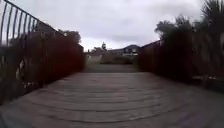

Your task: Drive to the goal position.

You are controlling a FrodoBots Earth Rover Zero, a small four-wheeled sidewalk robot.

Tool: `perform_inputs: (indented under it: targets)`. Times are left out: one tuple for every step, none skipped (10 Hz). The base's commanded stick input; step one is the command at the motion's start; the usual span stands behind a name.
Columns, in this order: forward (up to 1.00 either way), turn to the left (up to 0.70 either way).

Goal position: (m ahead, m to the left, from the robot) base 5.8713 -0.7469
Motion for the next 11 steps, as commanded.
perform_inputs:
  targets:
    - [1.00,0.00]
    - [1.00,0.00]
    - [1.00,0.00]
    - [1.00,0.00]
    - [1.00,0.00]
    - [1.00,0.00]
    - [1.00,0.00]
    - [1.00,0.00]
    - [1.00,0.00]
    - [1.00,0.00]
    - [1.00,0.00]
